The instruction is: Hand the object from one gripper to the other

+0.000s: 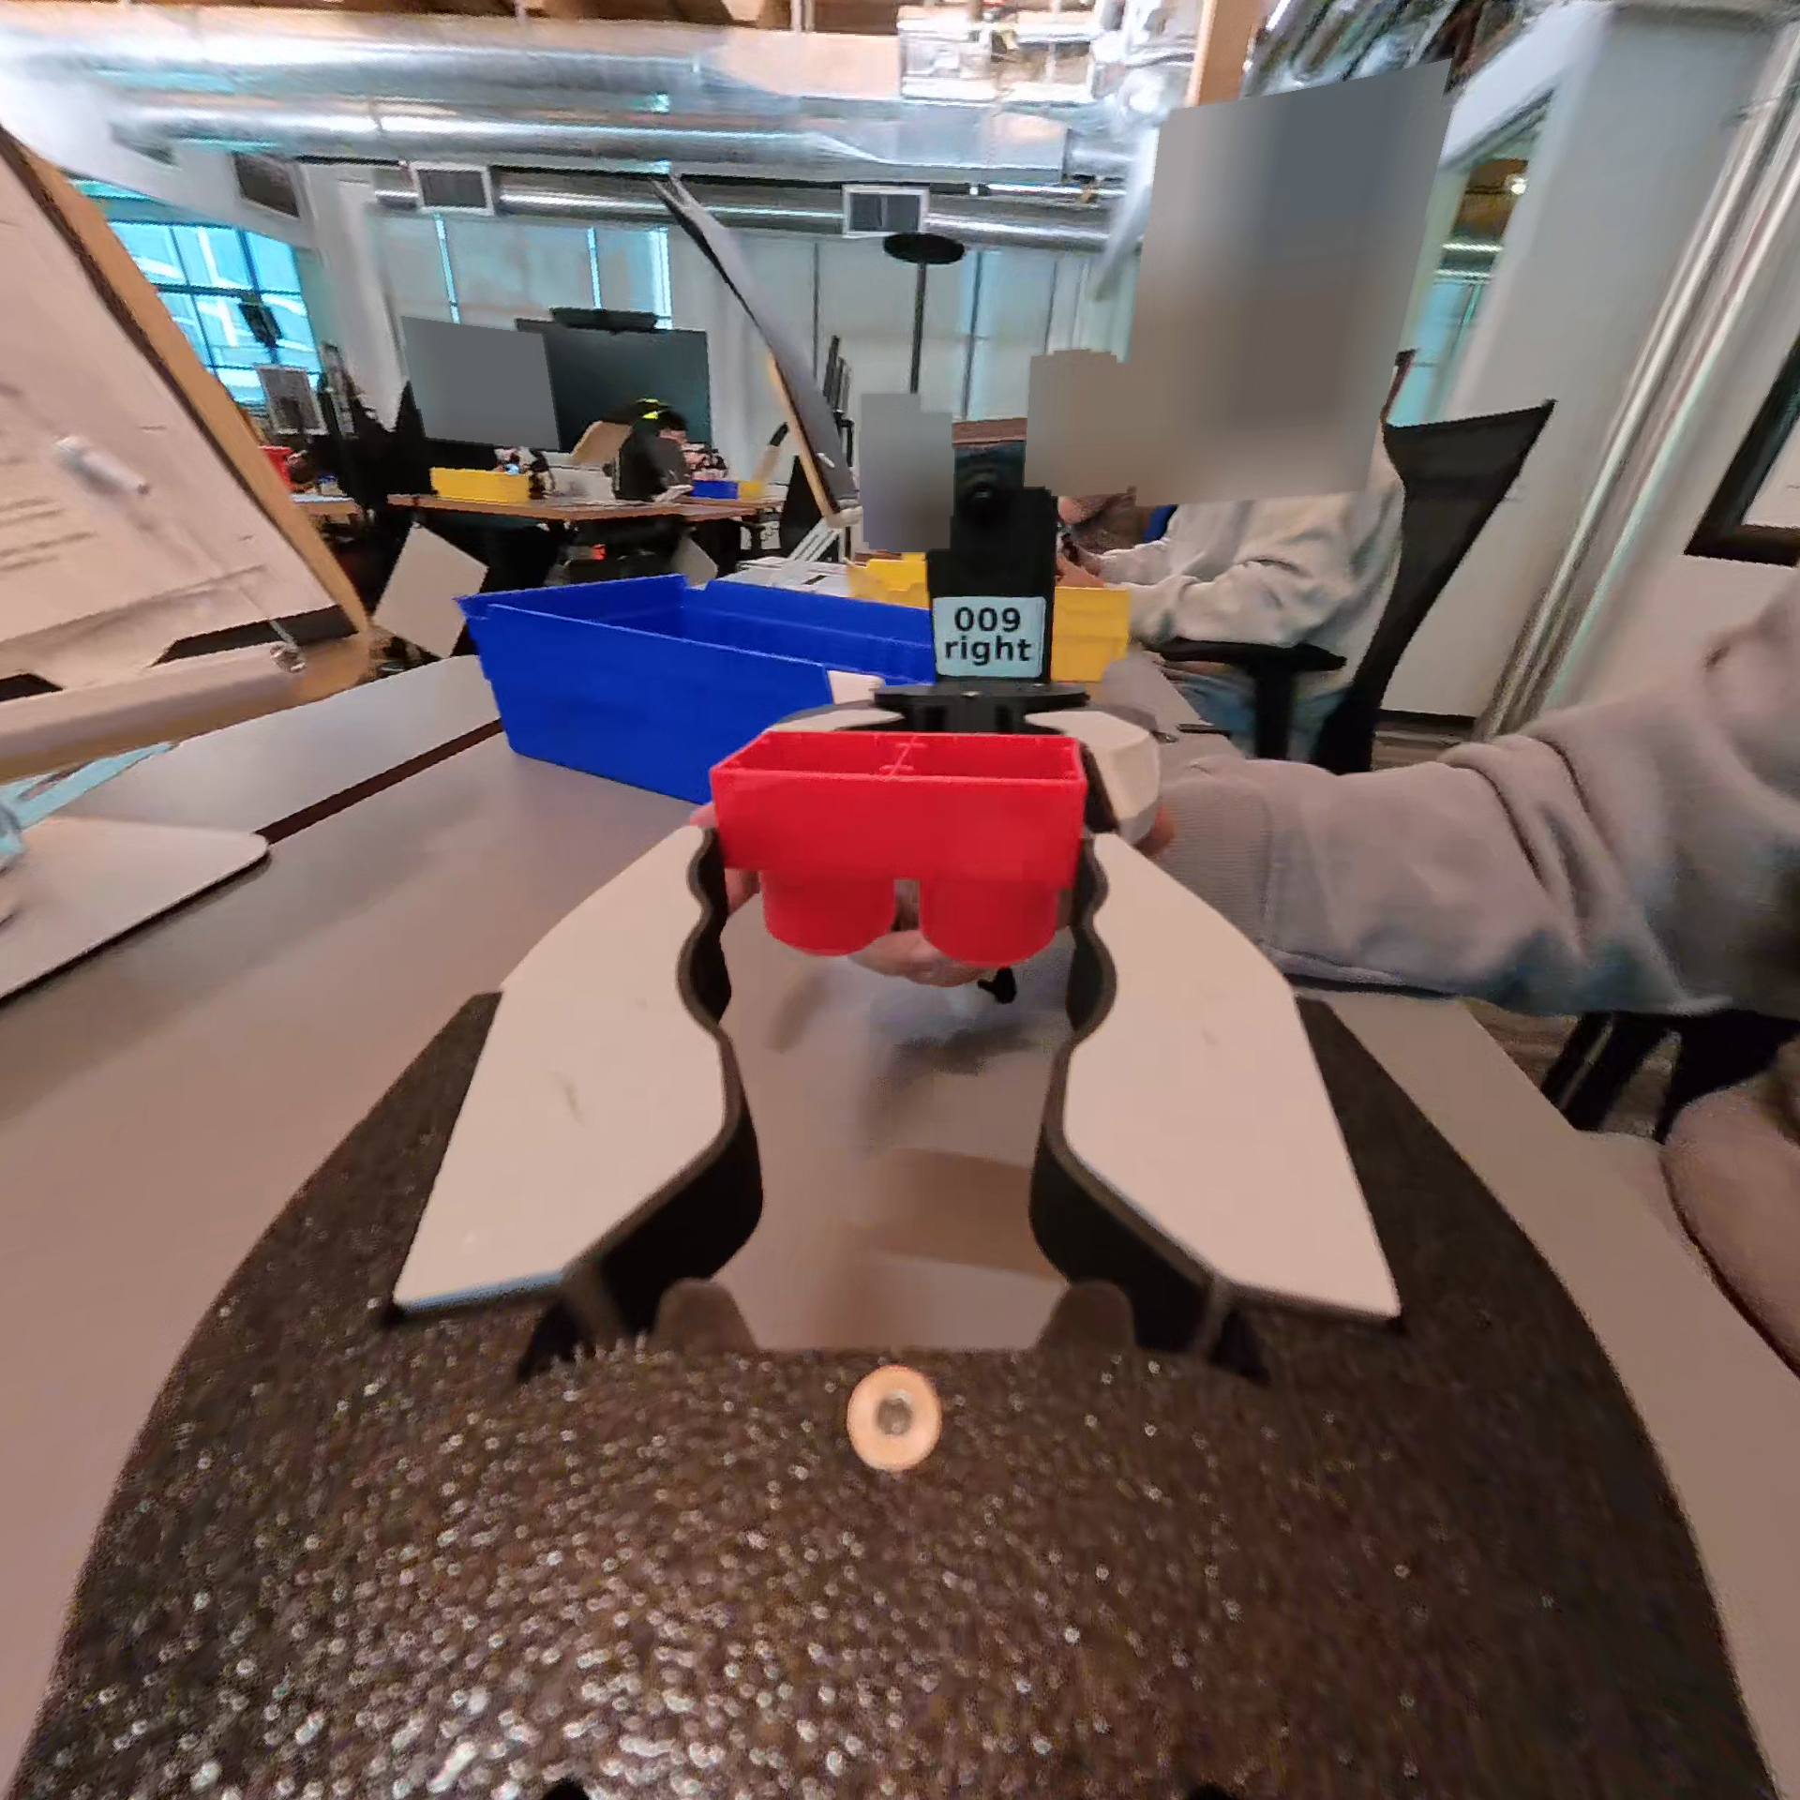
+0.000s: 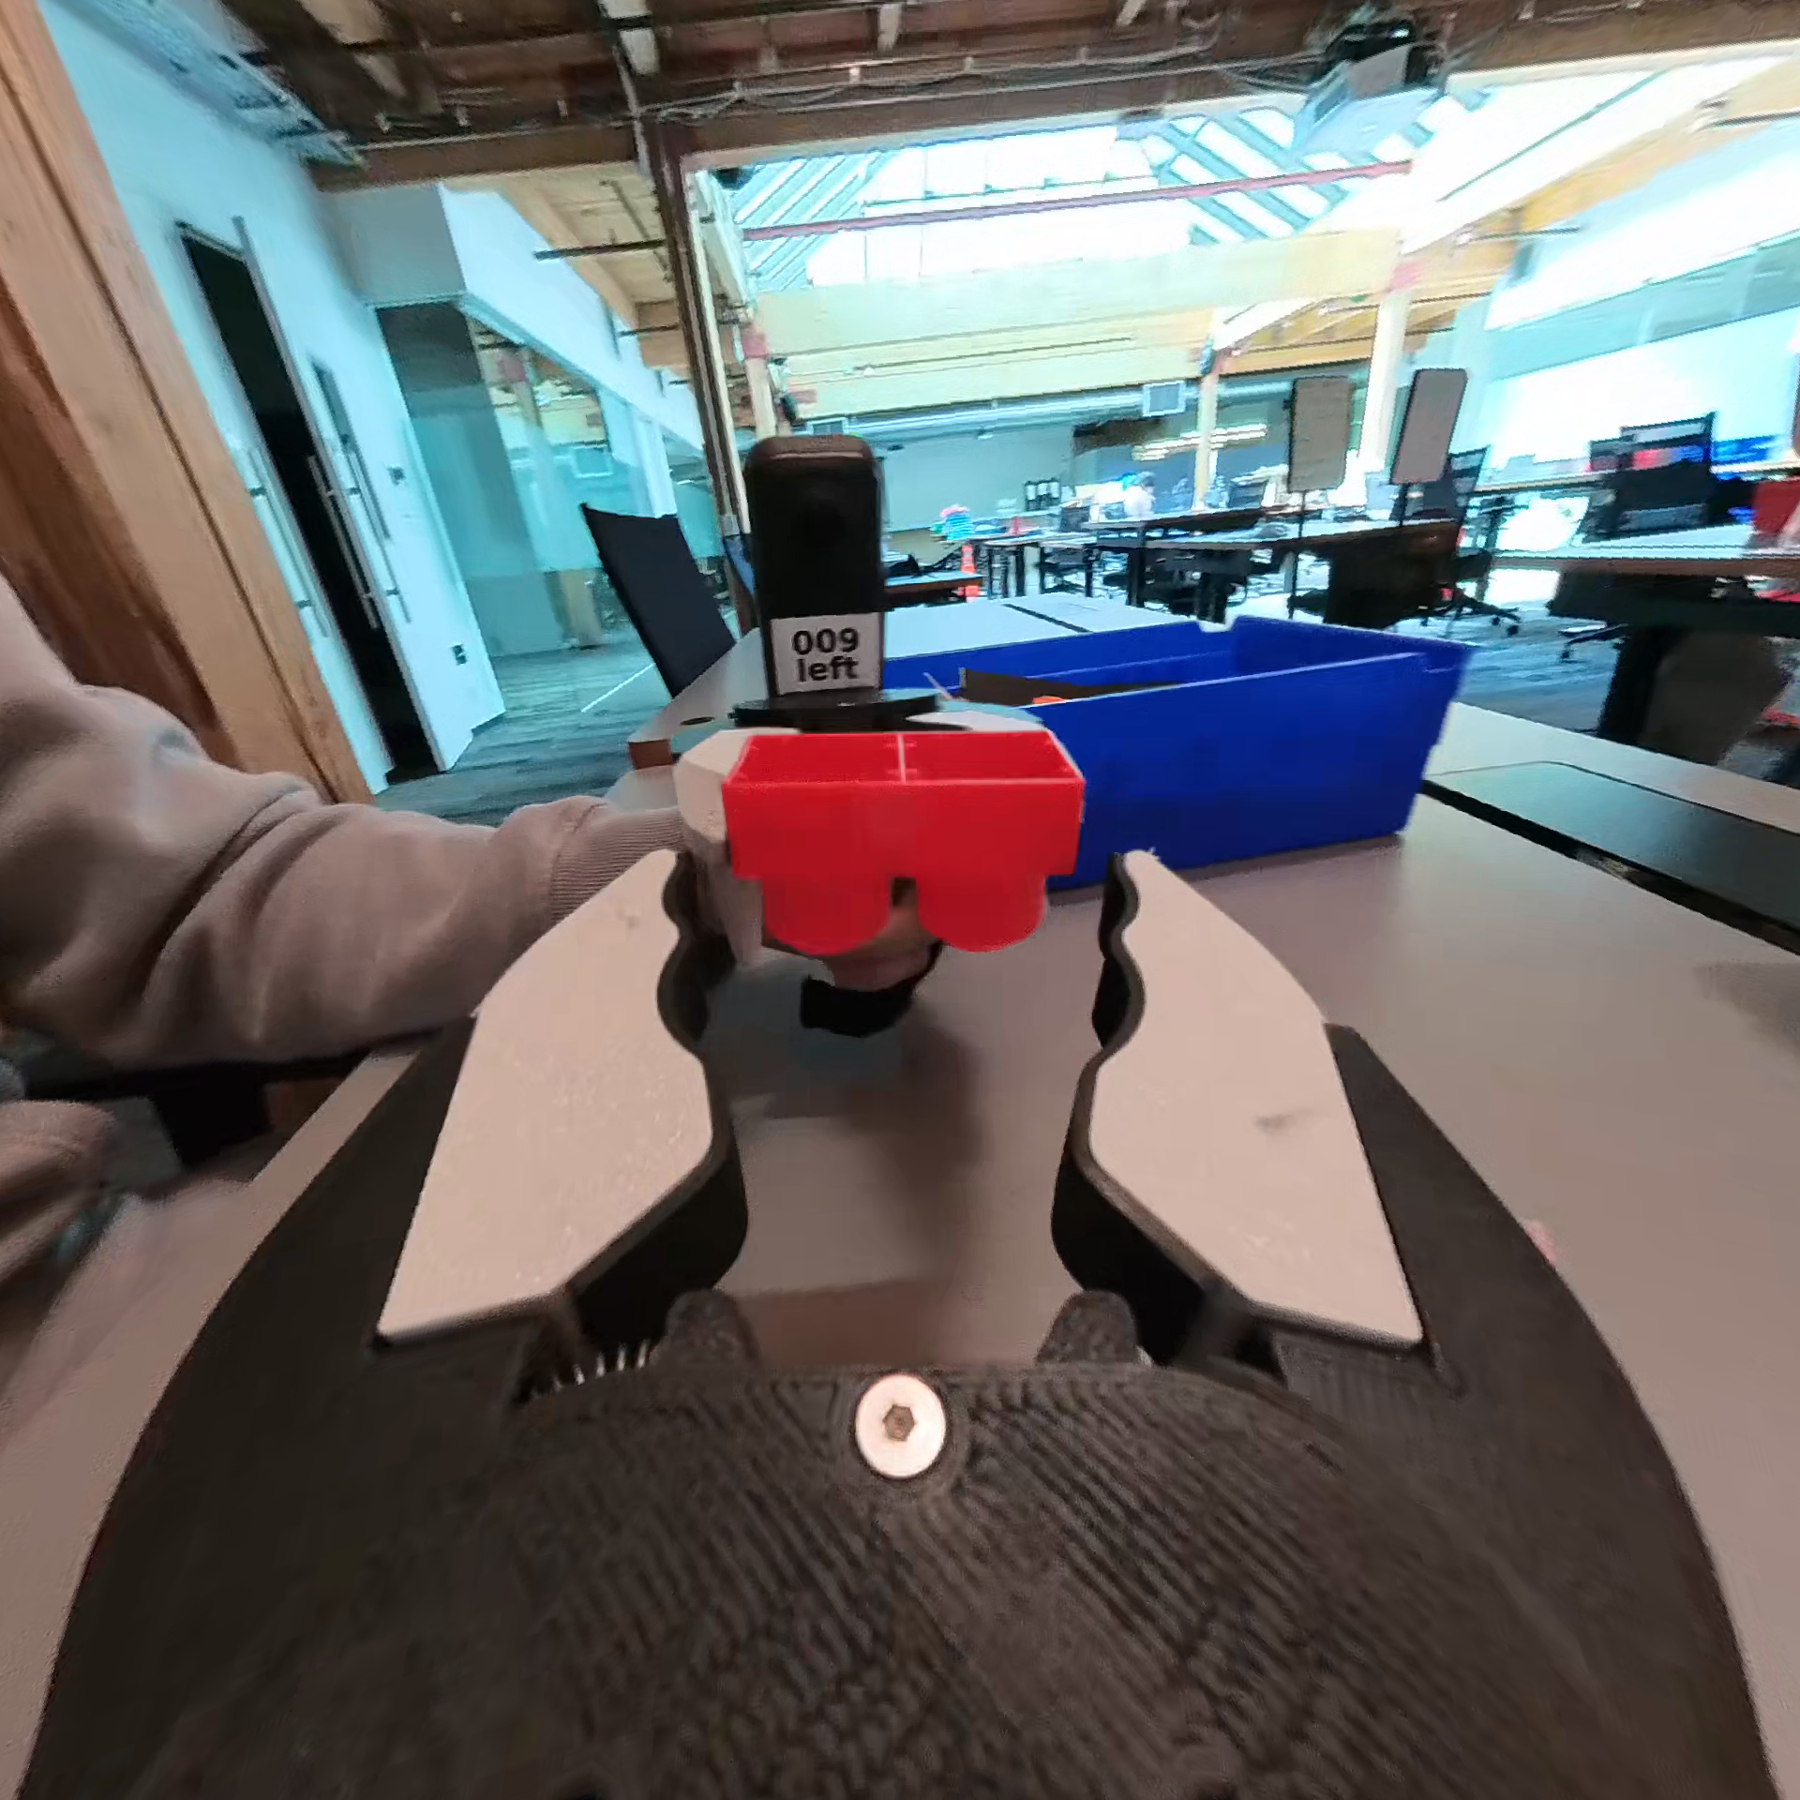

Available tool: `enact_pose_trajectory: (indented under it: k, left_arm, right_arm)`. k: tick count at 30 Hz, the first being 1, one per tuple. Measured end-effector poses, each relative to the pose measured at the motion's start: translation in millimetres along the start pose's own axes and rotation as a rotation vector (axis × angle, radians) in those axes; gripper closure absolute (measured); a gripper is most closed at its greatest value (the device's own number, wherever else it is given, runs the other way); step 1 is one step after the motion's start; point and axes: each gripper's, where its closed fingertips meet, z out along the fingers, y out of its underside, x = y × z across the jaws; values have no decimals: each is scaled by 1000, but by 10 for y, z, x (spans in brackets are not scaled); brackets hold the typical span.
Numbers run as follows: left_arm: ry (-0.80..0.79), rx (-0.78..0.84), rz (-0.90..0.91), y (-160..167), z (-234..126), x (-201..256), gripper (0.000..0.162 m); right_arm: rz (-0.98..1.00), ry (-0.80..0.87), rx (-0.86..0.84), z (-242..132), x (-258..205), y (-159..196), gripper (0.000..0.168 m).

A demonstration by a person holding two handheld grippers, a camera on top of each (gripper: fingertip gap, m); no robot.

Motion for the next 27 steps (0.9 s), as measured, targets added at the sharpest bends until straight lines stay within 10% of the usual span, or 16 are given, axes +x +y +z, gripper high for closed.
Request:
enact_pose_trajectory:
  k: [11, 22, 27]
  left_arm:
    - [17, -86, 4, 124, 22, 62, 97]
    - [87, -137, -518, 273, 25, -13, 89]
    - [243, -113, -670, 242, 12, 127, 102]
  right_arm:
    - [-275, 52, -54, -33, -19, 39, 99]
    - [-1194, 284, -301, -9, 58, 142, 98]
    - [-1288, 236, -307, 80, -85, 170, 99]
